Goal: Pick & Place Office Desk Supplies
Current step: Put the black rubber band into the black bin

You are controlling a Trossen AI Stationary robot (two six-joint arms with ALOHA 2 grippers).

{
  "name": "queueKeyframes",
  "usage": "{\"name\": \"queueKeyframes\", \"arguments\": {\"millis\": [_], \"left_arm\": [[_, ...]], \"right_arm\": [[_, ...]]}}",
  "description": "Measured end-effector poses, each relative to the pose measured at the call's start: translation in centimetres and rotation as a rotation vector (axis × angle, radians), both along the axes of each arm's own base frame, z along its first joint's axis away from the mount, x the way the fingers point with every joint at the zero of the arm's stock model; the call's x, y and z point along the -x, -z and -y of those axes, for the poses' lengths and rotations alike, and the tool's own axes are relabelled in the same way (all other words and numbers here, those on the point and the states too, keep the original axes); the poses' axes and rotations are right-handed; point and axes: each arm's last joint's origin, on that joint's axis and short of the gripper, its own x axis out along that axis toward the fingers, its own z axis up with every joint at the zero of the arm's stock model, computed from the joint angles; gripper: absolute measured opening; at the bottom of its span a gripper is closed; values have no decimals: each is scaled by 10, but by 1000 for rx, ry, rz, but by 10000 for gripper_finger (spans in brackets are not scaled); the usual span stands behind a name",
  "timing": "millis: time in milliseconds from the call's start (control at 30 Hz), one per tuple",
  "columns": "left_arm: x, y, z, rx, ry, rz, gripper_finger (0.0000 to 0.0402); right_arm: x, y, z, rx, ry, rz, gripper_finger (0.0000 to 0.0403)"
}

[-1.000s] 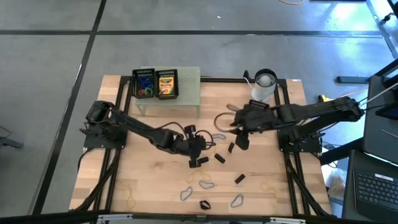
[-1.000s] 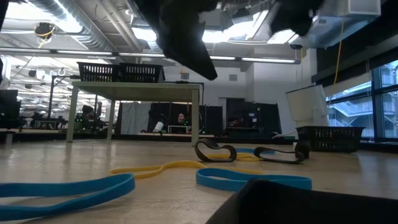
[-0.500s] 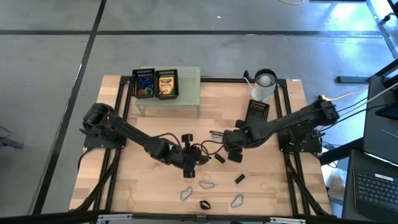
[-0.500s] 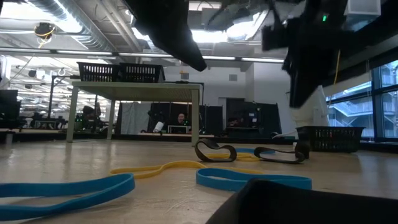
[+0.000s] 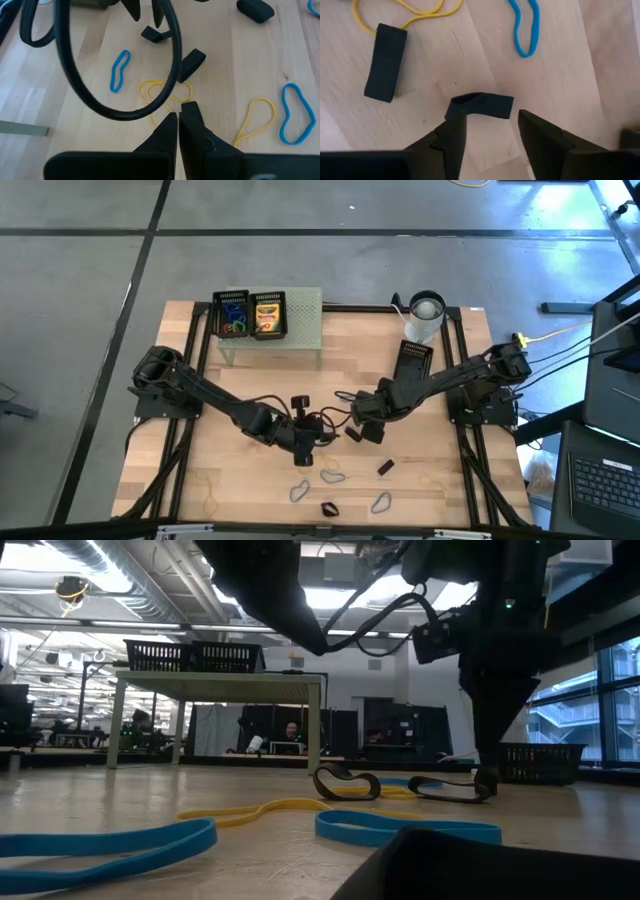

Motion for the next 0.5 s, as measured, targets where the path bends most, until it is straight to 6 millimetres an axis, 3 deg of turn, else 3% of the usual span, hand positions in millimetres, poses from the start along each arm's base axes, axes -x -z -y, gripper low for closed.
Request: {"name": "queueKeyframes", "arguments": {"millis": [200, 500], "left_arm": [[1, 1, -1, -8, 0, -19, 8], [2, 2, -1, -8, -3, -25, 6]], "right_arm": [[0, 0, 1, -17, 127, 16, 225], [0, 8, 0, -37, 180, 58, 231]]}}
